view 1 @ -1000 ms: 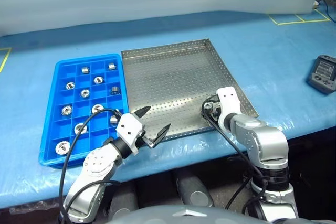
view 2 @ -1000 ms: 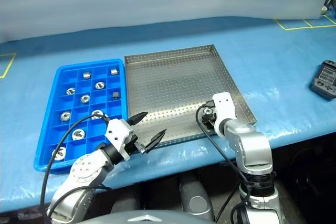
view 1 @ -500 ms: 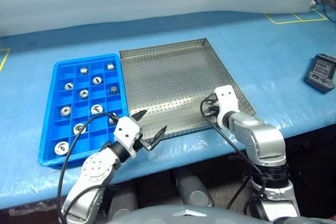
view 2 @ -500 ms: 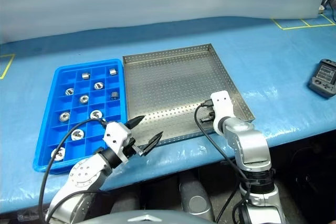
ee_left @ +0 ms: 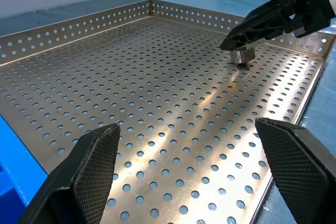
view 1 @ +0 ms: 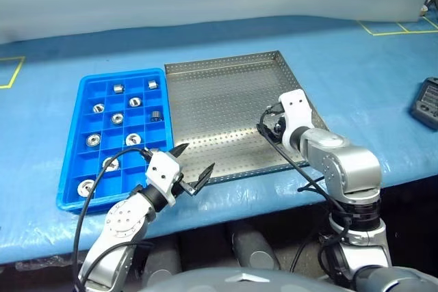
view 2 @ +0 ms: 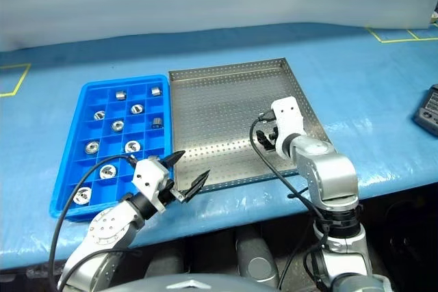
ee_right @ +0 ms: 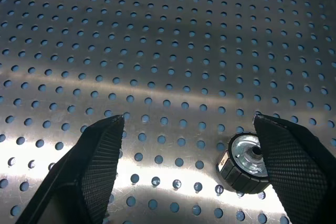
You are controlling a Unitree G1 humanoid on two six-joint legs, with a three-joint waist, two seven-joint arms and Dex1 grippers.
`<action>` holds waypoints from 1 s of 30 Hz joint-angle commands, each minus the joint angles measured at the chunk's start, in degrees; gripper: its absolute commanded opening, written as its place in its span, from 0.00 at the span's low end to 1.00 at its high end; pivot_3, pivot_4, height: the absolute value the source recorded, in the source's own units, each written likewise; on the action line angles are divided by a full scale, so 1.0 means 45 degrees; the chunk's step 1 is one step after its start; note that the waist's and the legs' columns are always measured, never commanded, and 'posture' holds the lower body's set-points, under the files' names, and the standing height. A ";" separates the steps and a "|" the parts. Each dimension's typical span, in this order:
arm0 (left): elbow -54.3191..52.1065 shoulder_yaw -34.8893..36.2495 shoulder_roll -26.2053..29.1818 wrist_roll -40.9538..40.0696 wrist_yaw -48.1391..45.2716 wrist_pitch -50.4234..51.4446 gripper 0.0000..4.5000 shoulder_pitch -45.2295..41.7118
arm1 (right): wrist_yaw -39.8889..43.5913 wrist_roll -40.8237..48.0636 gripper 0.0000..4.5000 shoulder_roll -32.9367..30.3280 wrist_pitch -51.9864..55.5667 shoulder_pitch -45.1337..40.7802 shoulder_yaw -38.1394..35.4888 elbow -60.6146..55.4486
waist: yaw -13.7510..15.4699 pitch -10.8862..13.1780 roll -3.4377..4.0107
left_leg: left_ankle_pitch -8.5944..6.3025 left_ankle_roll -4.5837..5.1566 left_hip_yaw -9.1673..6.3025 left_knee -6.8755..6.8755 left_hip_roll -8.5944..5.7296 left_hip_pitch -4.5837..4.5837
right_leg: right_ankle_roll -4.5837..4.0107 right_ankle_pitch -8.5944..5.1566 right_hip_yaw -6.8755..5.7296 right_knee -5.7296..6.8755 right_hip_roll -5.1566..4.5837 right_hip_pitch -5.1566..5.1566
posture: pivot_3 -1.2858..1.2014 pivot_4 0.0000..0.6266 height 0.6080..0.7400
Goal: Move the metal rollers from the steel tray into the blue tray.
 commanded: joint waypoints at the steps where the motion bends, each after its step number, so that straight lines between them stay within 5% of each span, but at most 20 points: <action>1: -0.0487 -0.0016 -0.0054 -0.0007 0.0068 -0.0314 1.00 0.0008 | -0.0577 -0.0445 1.00 -0.0041 -0.0749 -0.0174 -0.0201 0.0266 | 0.0068 0.0000 0.0000 | 0.0000 0.0000 0.0001 0.0001 0.0000 0.0001 | 0.0000 0.0000 0.0000 0.0001 0.0000 0.0000 | 0.51 0.24 1.00; 30: -0.0689 -0.0022 0.0001 0.0019 0.0309 -0.0368 1.00 0.0237 | -0.1999 -0.1116 1.00 0.0704 -0.2944 0.0752 -0.1089 0.3056 | 0.0444 -0.0001 0.0002 | 0.0000 0.0000 0.0001 0.0007 0.0000 0.0004 | 0.0001 0.0001 0.0000 0.0007 0.0001 0.0006 | 0.51 0.24 1.00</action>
